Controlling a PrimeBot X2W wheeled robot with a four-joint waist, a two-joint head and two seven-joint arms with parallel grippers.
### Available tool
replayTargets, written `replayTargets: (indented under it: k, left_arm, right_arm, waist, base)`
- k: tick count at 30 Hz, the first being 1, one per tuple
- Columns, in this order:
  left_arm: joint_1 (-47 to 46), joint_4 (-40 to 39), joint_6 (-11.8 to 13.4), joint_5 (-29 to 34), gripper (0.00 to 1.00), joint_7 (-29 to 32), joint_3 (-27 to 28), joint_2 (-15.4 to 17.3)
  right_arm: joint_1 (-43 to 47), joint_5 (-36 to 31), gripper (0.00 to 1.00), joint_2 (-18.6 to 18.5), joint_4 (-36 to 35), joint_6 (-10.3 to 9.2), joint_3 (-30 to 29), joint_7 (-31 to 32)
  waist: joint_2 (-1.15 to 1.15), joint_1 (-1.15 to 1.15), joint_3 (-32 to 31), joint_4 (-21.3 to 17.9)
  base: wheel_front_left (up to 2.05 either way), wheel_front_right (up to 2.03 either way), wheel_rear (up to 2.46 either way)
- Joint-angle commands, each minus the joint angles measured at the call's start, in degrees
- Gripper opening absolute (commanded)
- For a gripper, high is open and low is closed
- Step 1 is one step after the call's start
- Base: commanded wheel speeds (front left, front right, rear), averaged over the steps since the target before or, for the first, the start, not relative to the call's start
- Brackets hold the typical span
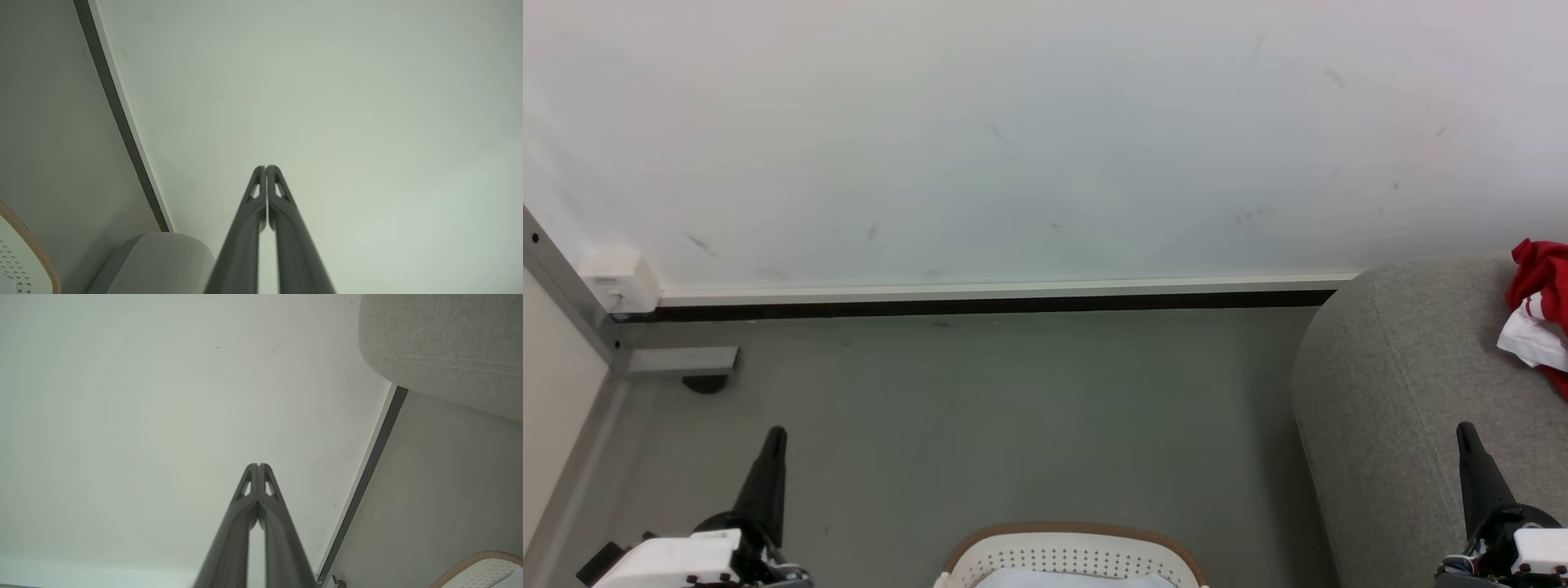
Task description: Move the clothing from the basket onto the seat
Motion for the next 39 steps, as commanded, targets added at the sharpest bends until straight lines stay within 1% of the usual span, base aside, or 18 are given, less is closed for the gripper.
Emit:
replayTargets:
  k: [1, 39]
  left_arm:
    - [-0.5, -0.2, -0.3, -0.7, 0.0, 0.2, 0.1, 0.1]
    - [-0.5, -0.2, -0.3, -0.7, 0.0, 0.2, 0.1, 0.1]
  right_arm:
    - [-0.4, 0.2, 0.0, -0.5, -0.3, -0.12, 0.1, -0.2]
    - [-0.4, 1.3, 0.0, -1.4, -0.6, -0.12, 1.3, -1.2]
  waist:
    - [0.0, 0.0, 0.0, 0.0]
    - [0.0, 0.0, 0.0, 0.0]
  base:
    - [0.0, 0.0, 0.0]
    - [0.0, 0.0, 0.0]
